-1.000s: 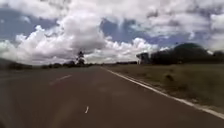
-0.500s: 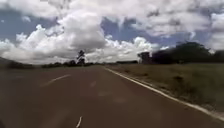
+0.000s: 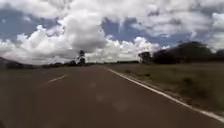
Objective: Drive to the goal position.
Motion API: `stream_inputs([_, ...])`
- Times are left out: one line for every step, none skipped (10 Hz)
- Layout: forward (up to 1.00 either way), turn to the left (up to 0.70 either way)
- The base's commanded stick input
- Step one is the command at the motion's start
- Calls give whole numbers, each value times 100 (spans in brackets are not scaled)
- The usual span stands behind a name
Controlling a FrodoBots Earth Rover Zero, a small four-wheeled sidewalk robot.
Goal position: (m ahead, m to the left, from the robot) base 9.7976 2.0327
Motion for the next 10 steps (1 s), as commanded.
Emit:
stream_inputs([85, 0])
stream_inputs([85, 0])
stream_inputs([85, 0])
stream_inputs([85, 0])
stream_inputs([85, 0])
stream_inputs([85, 0])
stream_inputs([85, 1])
stream_inputs([85, 14])
stream_inputs([85, 18])
stream_inputs([85, 8])
